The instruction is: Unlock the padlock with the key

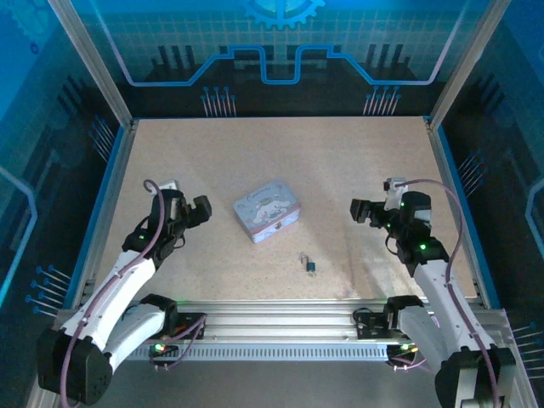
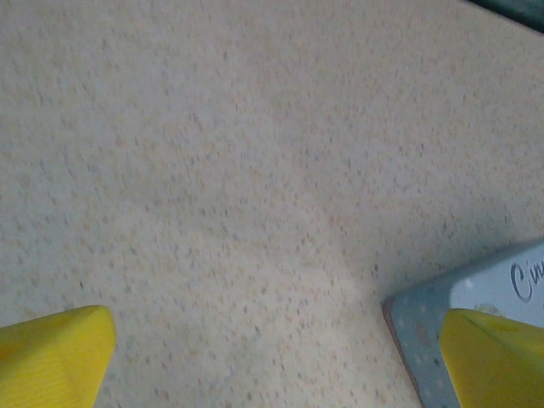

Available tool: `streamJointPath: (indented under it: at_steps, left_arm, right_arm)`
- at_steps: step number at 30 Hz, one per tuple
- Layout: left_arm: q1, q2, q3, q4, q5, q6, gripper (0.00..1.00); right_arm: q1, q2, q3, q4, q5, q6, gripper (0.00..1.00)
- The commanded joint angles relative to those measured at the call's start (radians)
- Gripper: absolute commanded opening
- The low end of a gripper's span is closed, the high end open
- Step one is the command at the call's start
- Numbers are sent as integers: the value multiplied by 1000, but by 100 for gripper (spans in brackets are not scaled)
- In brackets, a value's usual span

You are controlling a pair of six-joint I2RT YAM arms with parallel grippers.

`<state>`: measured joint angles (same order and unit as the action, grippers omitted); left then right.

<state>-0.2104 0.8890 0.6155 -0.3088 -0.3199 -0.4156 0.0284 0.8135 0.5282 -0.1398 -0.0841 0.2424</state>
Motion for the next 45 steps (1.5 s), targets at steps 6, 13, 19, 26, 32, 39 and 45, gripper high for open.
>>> streamJointPath:
  at_steps: [6, 13, 19, 26, 32, 39, 45]
  left_arm:
    - [30, 60, -112, 334, -124, 222, 99]
    - [36, 172, -195, 559, -115, 319, 99]
    - [44, 248, -238, 707, -65, 356, 99]
    - [59, 328, -291, 904, 18, 393, 99]
    - [67, 379, -301, 1019, 101, 447, 99]
    - [95, 445, -275, 1071, 173, 463, 99]
    - [110, 467, -258, 1071, 191, 471, 99]
  right_arm:
    - [-48, 91, -119, 385, 61, -106, 100]
    - [-51, 221, -162, 582, 80, -180, 100]
    - [-51, 345, -204, 790, 45, -200, 100]
    - [-49, 482, -205, 923, 21, -204, 100]
    - [-47, 588, -224, 1039, -3, -214, 100]
    - [-31, 675, -185, 1049, -26, -241, 100]
    - [-6, 689, -102, 904, 15, -257, 100]
